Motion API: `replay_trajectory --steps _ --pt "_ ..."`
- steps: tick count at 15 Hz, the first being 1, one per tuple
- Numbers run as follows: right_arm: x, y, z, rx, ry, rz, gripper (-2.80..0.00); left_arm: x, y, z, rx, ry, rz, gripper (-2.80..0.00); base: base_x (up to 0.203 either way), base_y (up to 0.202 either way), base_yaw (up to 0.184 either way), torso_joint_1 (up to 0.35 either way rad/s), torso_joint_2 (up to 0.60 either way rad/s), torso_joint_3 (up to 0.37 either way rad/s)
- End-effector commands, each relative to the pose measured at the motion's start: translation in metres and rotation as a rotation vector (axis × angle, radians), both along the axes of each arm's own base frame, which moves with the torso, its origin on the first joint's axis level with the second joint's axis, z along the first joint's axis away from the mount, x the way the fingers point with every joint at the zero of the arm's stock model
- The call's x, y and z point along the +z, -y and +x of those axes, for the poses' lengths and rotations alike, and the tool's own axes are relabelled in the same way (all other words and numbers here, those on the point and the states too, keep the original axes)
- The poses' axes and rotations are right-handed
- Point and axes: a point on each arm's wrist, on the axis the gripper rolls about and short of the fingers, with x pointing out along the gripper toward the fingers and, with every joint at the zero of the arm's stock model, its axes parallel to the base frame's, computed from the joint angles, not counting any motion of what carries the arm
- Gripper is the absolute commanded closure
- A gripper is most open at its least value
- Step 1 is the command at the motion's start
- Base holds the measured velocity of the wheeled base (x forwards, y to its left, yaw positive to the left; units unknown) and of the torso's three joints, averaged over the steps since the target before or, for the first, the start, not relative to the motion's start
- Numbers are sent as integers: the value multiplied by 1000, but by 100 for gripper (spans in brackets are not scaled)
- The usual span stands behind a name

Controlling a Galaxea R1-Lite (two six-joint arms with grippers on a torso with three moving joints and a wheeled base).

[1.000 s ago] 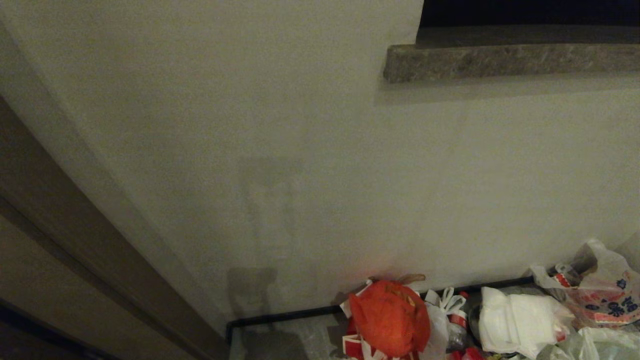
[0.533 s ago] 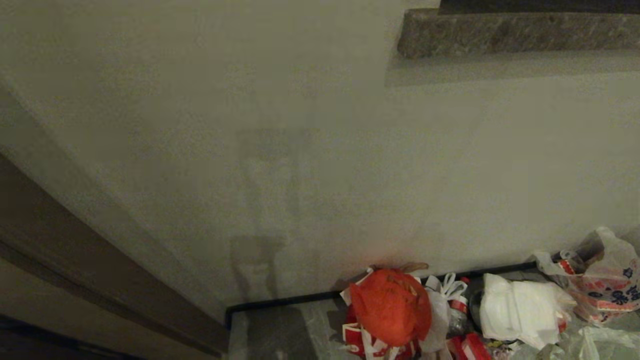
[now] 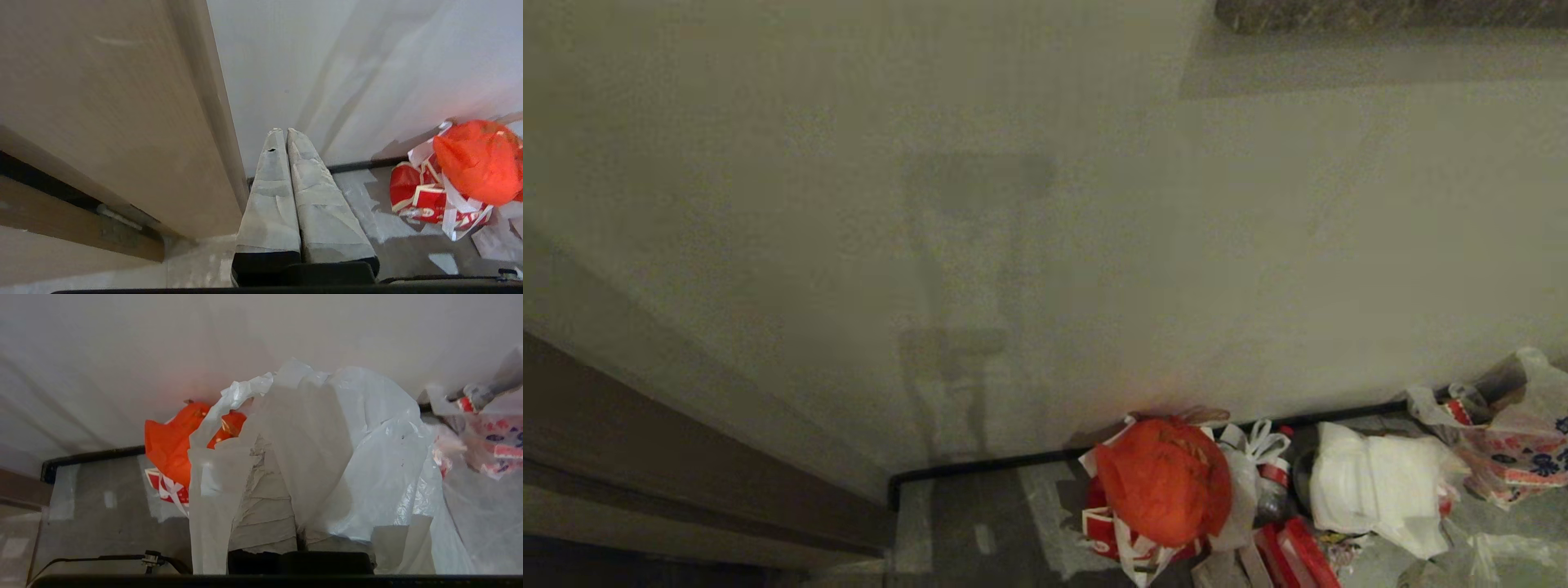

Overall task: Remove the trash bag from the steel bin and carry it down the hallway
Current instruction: Put the trash bag at the door

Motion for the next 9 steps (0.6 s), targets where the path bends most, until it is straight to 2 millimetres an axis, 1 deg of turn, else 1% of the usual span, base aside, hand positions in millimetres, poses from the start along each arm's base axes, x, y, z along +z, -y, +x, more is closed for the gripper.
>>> replay_trajectory --steps 1,3,4,6,7,8,9 --pt "0 0 0 0 -4 0 0 0 0 0 0 -1 0 0 0 0 0 6 -1 -136" --pt "0 0 0 1 5 1 0 0 0 0 0 -1 -1 0 0 0 0 2 5 -54" --pt "5 0 -1 2 13 1 0 0 0 0 0 -1 0 0 0 0 0 0 0 0" --pt "40 0 -5 7 12 6 0 0 0 0 0 -1 0 0 0 0 0 0 0 0" --pt "66 0 -4 15 -27 9 0 0 0 0 0 -1 0 0 0 0 0 0 0 0" --pt "84 -1 3 31 -106 12 0 0 0 0 0 -1 0 0 0 0 0 0 0 0" --pt "94 -1 13 45 -187 14 0 0 0 0 0 -1 -1 0 0 0 0 0 0 0"
